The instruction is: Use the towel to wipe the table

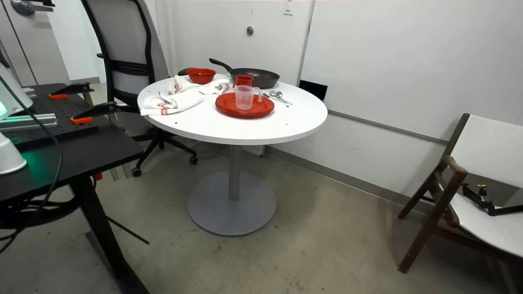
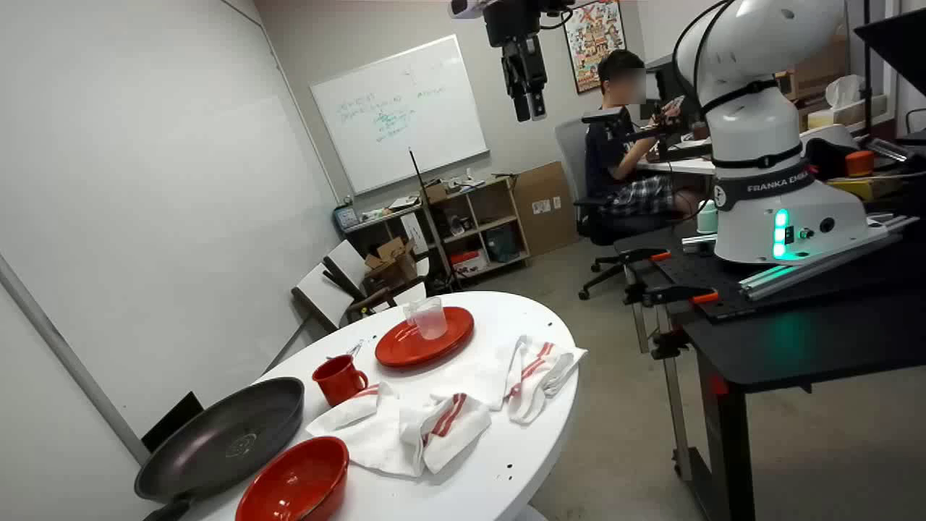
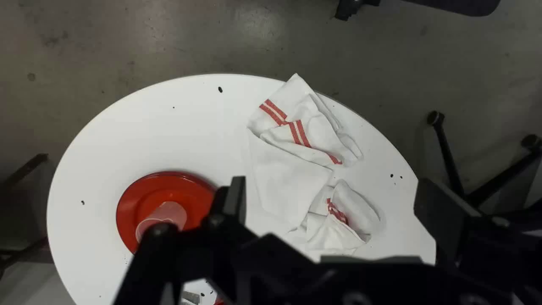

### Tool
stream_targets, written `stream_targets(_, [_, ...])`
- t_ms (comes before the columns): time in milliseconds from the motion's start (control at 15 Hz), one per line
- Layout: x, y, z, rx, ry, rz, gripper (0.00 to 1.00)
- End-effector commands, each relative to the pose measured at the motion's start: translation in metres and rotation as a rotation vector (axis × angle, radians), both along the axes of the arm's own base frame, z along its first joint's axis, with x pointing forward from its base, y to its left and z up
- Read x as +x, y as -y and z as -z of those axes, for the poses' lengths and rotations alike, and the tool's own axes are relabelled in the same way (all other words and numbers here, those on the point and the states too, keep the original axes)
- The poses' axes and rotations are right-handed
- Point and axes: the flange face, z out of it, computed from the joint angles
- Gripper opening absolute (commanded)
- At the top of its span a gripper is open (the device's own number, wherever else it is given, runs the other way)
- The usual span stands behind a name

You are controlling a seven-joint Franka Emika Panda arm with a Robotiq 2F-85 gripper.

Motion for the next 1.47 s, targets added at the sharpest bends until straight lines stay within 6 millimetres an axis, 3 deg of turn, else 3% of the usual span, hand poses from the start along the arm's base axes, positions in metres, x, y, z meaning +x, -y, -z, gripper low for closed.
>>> stream_targets(0, [0.0, 0.0, -0.001, 0.0, -0.001, 0.0, 1.0])
stream_targets(667, [0.002, -0.002, -0.004, 0.004, 0.008, -0.007, 1.0])
stream_targets(933, [0.031, -0.013, -0.027, 0.048, 0.091, -0.005, 1.0])
stream_targets(1067, [0.055, -0.014, -0.026, 0.052, 0.156, -0.014, 1.0])
stream_targets(1200, [0.078, -0.014, -0.01, 0.037, 0.206, -0.035, 1.0])
stream_targets(1400, [0.11, -0.017, 0.039, 0.001, 0.21, -0.093, 1.0])
